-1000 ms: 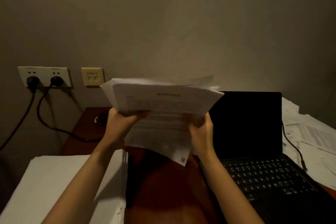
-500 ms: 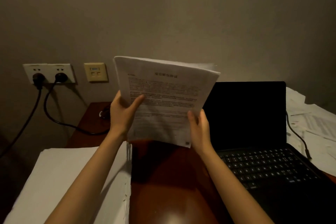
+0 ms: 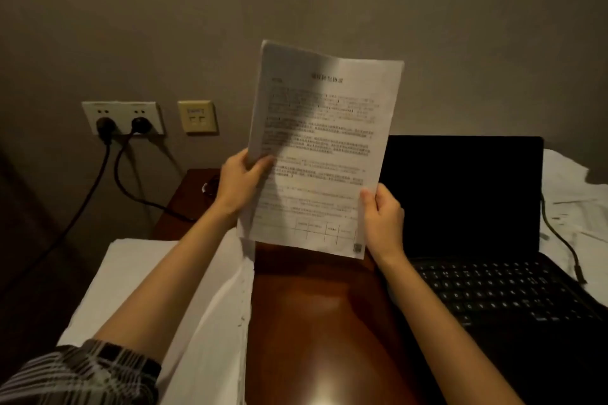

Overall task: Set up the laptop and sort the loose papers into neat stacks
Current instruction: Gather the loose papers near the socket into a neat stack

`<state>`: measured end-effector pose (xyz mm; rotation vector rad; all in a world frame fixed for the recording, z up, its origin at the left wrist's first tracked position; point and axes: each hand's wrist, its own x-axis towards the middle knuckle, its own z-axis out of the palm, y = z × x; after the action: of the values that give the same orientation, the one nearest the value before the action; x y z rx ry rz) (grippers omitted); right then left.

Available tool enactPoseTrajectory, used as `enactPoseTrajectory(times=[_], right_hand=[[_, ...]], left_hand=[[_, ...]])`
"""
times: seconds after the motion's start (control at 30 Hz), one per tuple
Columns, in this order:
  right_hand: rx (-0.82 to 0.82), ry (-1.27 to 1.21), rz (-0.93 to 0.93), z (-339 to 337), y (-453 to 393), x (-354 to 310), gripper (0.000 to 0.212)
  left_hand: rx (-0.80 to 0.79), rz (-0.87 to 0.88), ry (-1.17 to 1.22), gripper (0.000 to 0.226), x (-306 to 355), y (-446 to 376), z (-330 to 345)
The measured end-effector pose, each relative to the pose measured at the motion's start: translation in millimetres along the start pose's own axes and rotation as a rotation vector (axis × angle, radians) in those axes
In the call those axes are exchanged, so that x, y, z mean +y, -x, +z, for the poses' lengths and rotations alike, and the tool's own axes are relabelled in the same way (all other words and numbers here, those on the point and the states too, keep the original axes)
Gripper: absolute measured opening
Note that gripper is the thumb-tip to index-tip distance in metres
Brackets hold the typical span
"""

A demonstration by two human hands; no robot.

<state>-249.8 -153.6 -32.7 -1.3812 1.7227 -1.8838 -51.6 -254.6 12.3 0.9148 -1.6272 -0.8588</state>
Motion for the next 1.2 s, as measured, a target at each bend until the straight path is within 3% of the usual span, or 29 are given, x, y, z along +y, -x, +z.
enactPoseTrajectory(times=[0.17,0.27,0.4,0.47,0.73,0.97,1.1,1.2], right_hand=[[-0.126,-0.034,0.088,1,17,-39,0.011],[-0.297,0.001,0.173,11,34,-53,0.015],[-0.517,-0.025,0.245,26,69,-66,0.004],[-0.610,-0.023,0.251,42,96,-71,0.012],[-0.799,-0.022,0.277,62,161,-66,0.039],[-0.785,0.379,0.070,67,178,-67,0.040],[-0.733,0.571,-0.010,53,186,-70,0.074],[-0.874,0.364,0.152,41,194,-81,0.106]], left_hand=[[-0.014,-0.158,-0.109,0.012,22,16,-42],[-0.014,-0.311,-0.124,0.018,20,41,-74],[0.000,-0.416,-0.186,0.018,15,88,-114],[0.049,-0.447,-0.254,0.018,11,121,-139],[0.052,-0.559,-0.577,0.022,-11,188,-174],[0.122,-0.591,-0.844,0.038,-18,208,-177],[0.094,-0.485,-0.997,0.067,-19,218,-178],[-0.102,-0.533,-0.660,0.093,-5,229,-188]])
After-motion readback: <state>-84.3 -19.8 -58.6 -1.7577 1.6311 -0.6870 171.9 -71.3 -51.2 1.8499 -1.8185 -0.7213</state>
